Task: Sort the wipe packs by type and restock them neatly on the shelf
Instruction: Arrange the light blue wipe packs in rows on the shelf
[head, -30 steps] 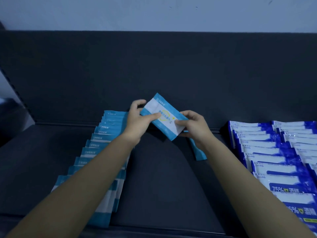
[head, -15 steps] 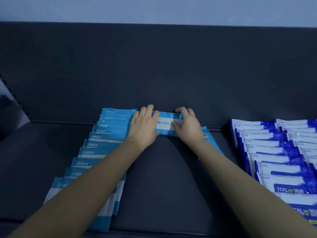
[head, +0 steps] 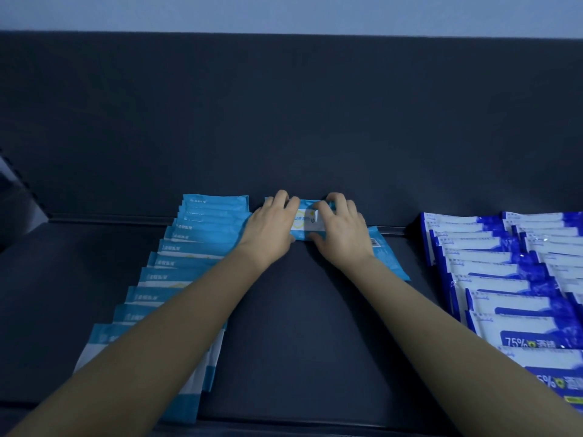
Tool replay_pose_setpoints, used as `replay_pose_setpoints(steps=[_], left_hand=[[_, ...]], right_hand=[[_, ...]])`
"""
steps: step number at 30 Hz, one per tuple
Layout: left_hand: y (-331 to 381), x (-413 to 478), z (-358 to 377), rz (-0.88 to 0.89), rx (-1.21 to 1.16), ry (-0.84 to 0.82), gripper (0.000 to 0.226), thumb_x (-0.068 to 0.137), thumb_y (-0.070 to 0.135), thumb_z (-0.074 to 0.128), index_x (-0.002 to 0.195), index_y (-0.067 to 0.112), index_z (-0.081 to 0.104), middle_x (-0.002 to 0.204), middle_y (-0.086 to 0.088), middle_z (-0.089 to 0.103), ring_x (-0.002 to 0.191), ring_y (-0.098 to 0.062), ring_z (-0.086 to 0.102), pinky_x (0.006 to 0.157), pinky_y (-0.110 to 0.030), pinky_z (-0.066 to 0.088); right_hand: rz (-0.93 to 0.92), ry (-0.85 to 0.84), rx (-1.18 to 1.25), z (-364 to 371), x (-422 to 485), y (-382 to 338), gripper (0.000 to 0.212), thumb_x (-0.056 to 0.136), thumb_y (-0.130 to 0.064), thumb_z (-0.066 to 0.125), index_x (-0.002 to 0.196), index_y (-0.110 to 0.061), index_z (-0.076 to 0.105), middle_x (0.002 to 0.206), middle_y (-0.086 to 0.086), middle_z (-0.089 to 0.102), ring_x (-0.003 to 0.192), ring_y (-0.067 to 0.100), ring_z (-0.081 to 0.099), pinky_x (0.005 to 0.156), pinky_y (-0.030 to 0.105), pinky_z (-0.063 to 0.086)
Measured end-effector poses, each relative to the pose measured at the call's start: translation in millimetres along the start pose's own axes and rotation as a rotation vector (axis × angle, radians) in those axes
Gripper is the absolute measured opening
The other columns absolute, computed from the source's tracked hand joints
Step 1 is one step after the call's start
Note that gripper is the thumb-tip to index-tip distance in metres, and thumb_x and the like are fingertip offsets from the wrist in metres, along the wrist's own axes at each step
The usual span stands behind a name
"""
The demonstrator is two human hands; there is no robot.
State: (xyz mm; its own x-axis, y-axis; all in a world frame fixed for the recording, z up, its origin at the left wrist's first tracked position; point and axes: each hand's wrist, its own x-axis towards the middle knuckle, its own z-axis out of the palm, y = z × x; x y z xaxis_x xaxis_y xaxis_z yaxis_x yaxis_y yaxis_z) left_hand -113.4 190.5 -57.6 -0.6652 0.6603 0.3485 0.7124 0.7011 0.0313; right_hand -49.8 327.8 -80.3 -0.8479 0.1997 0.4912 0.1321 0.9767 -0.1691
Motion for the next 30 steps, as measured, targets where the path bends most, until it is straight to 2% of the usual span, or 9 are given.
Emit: replay_pose_setpoints(steps=[4, 12, 17, 21, 24, 30], left_hand=[[-2, -3, -1, 0.012, 0.028, 0.009, 0.055, 0.084, 0.020, 0.067, 0.131, 0.015, 0.040, 0.126, -0.003, 0.041, 0.111, -0.021, 0.047, 0.087, -0.031, 0.042], [-1, -14, -4, 0.044, 0.125, -0.001, 0.047, 0.086, 0.026, 0.063, 0.127, 0.017, 0.043, 0.120, 0.000, 0.047, 0.110, -0.020, 0.048, 0.088, -0.031, 0.039], [6, -15, -5, 0.052, 0.135, -0.020, 0.044, 0.087, 0.032, 0.061, 0.127, 0.018, 0.045, 0.121, 0.001, 0.049, 0.111, -0.020, 0.048, 0.089, -0.030, 0.037], [7, -16, -4, 0.035, 0.072, -0.163, 0.047, 0.095, 0.032, 0.051, 0.139, 0.020, 0.041, 0.137, -0.001, 0.043, 0.123, -0.022, 0.044, 0.093, -0.036, 0.041], [8, -20, -5, 0.016, 0.007, -0.290, 0.049, 0.100, 0.029, 0.044, 0.147, 0.021, 0.032, 0.150, -0.003, 0.031, 0.134, -0.024, 0.036, 0.100, -0.039, 0.042], [9, -20, -6, -0.037, -0.063, -0.278, 0.038, 0.098, 0.027, 0.048, 0.134, 0.015, 0.047, 0.131, -0.004, 0.045, 0.113, -0.022, 0.051, 0.087, -0.037, 0.048]], right_hand=[[-0.010, 0.009, 0.013, -2, -3, 3, 0.049, 0.073, -0.026, 0.078, 0.115, -0.008, 0.059, 0.123, 0.013, 0.052, 0.103, 0.034, 0.052, 0.077, 0.043, 0.044], [0.001, -0.062, 0.043, -13, -16, 10, 0.058, 0.080, -0.039, 0.072, 0.128, -0.014, 0.051, 0.134, 0.006, 0.046, 0.116, 0.029, 0.047, 0.090, 0.041, 0.043], [0.026, -0.169, 0.077, -19, -22, 11, 0.061, 0.083, -0.042, 0.068, 0.135, -0.019, 0.046, 0.136, 0.001, 0.044, 0.119, 0.024, 0.045, 0.094, 0.038, 0.044], [0.027, -0.295, 0.127, -18, -25, 9, 0.049, 0.092, -0.041, 0.058, 0.136, -0.023, 0.049, 0.146, -0.001, 0.040, 0.129, 0.022, 0.040, 0.099, 0.035, 0.042], [0.025, -0.307, 0.147, -14, -28, 7, 0.042, 0.096, -0.038, 0.051, 0.132, -0.019, 0.055, 0.142, 0.003, 0.046, 0.127, 0.026, 0.044, 0.102, 0.035, 0.040], [0.055, -0.300, 0.205, -10, -26, 6, 0.036, 0.095, -0.030, 0.053, 0.127, -0.015, 0.059, 0.132, 0.005, 0.053, 0.119, 0.026, 0.049, 0.101, 0.035, 0.040]])
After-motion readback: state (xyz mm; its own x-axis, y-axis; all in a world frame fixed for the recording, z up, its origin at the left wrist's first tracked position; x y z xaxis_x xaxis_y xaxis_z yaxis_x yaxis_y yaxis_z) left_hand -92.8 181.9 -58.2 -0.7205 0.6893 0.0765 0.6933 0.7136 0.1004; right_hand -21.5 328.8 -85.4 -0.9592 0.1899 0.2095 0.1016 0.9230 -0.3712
